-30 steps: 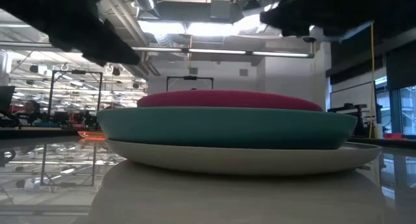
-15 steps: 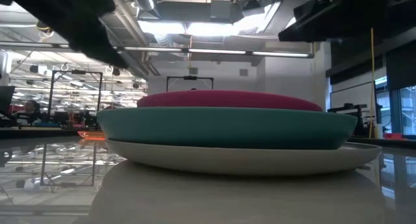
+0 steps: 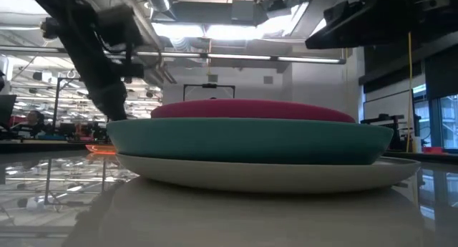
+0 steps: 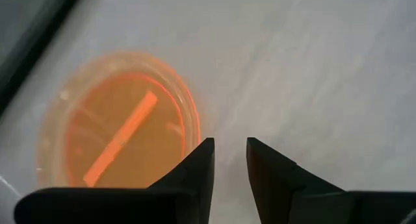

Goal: Stack plastic plates
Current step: Stack the light orange plate on top of the light pink plate

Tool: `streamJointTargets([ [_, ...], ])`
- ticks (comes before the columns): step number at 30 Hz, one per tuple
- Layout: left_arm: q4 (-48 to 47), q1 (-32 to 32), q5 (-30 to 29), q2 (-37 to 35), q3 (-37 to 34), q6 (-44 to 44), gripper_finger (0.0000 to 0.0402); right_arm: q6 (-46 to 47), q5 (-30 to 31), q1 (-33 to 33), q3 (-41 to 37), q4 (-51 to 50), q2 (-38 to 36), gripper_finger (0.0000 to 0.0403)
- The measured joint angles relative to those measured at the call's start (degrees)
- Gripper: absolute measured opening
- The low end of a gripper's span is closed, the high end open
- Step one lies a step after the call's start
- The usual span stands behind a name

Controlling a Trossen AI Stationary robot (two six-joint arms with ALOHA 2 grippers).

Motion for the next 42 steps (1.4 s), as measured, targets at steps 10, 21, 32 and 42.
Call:
streamJointTargets([
  [10,4.7,5.5,0.1,11.5,0.0,7.7,0.0083,0.0,1.1,0.0,0.0,-0.8,0.0,0.0133],
  [21,6.5,8.1,-3.8,17.0,0.2,9.6,0.0078,0.0,1.1,0.0,0.0,-0.8,0.0,0.0133],
  [32,7.3,8.0,-4.2,17.3,0.0,10.5,0.0006,0.0,1.9,0.0,0.0,-1.0,0.0,0.0133],
  [42,5.2,0.0,-3.2,16.1,3.1,8.5,0.0004,0.0,1.9,0.0,0.0,-1.0,0.0,0.0133],
])
